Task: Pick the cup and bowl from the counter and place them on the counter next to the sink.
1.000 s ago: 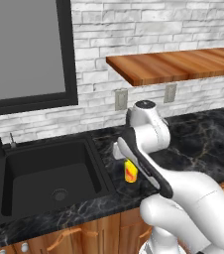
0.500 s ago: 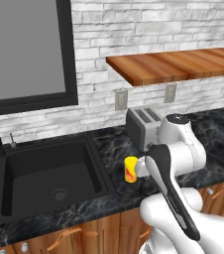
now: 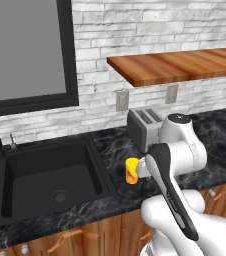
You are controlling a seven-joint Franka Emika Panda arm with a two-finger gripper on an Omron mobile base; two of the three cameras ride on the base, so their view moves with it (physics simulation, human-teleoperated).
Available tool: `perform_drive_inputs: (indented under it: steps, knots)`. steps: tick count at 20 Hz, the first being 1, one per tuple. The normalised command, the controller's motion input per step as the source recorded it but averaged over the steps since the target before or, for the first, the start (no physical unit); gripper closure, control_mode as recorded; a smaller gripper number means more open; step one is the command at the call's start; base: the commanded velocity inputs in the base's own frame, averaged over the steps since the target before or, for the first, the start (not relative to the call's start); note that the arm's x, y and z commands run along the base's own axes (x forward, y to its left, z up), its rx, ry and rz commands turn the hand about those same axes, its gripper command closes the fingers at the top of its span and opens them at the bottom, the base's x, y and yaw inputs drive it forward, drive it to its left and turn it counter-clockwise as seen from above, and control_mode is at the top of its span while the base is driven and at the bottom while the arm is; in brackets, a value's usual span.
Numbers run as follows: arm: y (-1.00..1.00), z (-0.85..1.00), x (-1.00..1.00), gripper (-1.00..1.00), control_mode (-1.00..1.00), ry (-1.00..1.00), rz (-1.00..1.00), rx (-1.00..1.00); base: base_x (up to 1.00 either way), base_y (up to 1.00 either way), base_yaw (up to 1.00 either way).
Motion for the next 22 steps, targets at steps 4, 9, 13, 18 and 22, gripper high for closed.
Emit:
perform_drive_inputs:
  steps: [4, 9, 13, 18, 22]
  knots:
    - [0.0, 0.0, 0.0, -1.0, 1.0, 0.0, 0.0, 0.0, 0.0, 0.0, 0.0]
    - [0.0, 0.0, 0.0, -1.0, 1.0, 0.0, 0.0, 0.0, -0.77, 0.0, -0.03]
    - [0.0, 0.0, 0.0, -1.0, 1.0, 0.0, 0.0, 0.0, -1.0, 0.0, -0.09]
    - [0.0, 0.0, 0.0, -1.0, 1.0, 0.0, 0.0, 0.0, -0.82, 0.0, 0.0]
    - [0.0, 0.0, 0.0, -1.0, 1.0, 0.0, 0.0, 0.0, -0.45, 0.46, 0.51]
